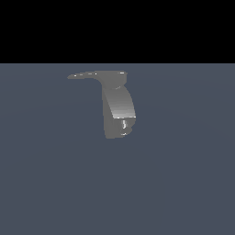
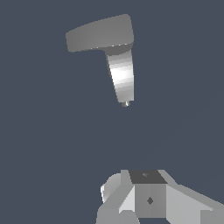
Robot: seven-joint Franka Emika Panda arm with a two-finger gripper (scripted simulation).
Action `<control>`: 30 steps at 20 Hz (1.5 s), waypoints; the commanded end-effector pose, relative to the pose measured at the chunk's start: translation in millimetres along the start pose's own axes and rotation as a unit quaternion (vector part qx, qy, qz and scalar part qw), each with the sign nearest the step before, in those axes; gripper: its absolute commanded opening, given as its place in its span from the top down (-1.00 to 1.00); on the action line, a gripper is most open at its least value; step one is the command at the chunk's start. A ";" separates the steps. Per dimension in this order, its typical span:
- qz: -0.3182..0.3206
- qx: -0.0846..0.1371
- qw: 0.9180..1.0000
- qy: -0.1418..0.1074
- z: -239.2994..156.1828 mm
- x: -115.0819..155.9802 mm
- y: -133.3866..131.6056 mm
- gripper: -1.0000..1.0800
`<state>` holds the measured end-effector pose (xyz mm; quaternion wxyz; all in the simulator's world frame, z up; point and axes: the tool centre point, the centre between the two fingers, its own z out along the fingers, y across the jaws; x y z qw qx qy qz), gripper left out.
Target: Turn on the faucet by rotating a designated handle.
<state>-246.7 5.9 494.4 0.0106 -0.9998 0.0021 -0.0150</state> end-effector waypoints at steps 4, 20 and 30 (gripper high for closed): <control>0.028 -0.001 1.000 0.000 9.5 5.3 -12.9 1.00; 0.177 -0.003 0.984 -0.002 60.8 46.8 -77.0 1.00; 0.276 -0.004 0.961 -0.003 95.9 85.8 -112.5 1.00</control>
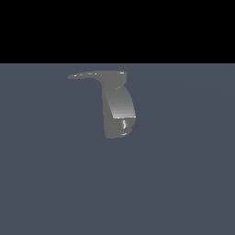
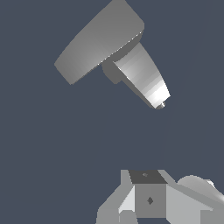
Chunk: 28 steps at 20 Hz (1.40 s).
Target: Turn on the faucet by rotating a designated handle.
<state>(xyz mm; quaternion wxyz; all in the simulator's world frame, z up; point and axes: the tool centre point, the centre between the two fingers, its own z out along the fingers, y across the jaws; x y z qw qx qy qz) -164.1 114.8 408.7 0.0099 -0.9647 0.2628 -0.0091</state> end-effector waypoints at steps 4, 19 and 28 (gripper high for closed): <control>0.056 0.000 0.998 -0.001 19.0 12.2 -26.6 1.00; 0.201 -0.002 0.980 -0.002 68.2 59.1 -86.7 1.00; 0.286 -0.005 0.958 -0.001 97.6 95.4 -114.1 1.00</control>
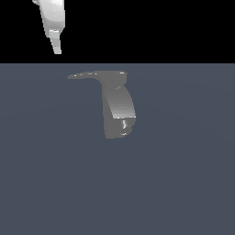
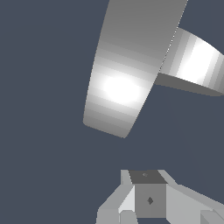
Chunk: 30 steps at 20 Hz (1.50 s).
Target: Turn on the faucet by rotating a designated handle.
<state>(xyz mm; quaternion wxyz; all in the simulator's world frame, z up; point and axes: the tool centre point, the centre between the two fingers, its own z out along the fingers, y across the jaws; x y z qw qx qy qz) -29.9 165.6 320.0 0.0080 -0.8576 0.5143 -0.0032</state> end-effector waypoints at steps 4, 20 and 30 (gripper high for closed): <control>0.057 -0.002 0.998 0.001 19.0 14.1 -26.1 1.00; 0.203 -0.008 0.979 0.004 67.1 65.8 -84.1 1.00; 0.223 -0.008 0.975 0.004 73.2 75.0 -91.2 1.00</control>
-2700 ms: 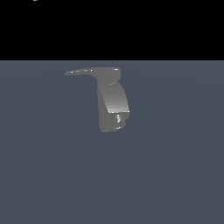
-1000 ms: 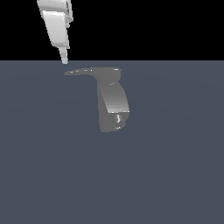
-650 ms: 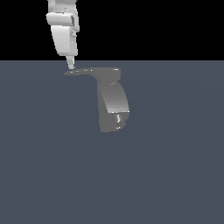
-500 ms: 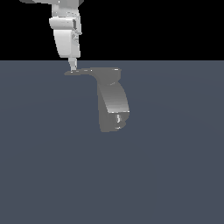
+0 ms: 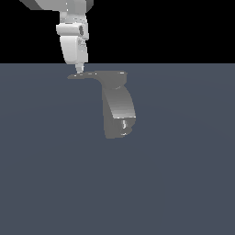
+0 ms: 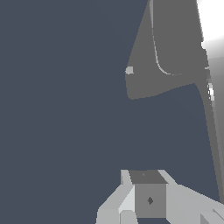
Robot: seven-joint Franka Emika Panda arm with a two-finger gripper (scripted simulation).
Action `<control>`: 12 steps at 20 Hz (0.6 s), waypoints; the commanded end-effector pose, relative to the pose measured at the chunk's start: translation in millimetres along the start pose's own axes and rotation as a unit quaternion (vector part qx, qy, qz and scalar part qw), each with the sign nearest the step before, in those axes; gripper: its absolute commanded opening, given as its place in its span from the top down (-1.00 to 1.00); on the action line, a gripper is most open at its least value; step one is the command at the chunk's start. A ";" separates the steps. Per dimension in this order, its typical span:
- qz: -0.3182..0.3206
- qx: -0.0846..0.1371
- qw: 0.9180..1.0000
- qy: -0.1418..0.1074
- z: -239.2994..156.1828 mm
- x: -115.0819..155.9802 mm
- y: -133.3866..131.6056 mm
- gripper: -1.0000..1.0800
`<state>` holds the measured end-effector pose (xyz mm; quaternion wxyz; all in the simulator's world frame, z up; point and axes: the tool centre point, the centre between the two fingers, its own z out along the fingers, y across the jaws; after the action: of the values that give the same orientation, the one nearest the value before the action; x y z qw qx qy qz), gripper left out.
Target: Turn on the faucet by rotating a designated handle.
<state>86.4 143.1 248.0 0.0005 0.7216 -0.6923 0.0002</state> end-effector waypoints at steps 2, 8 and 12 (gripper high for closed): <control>0.000 0.000 1.000 0.000 0.0 0.0 -0.2 1.00; 0.000 0.000 1.000 0.000 0.0 -0.6 15.3 1.00; 0.000 0.000 1.000 0.000 0.0 -1.1 25.9 1.00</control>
<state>64.7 143.1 248.0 0.0005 0.7214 -0.6925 0.0002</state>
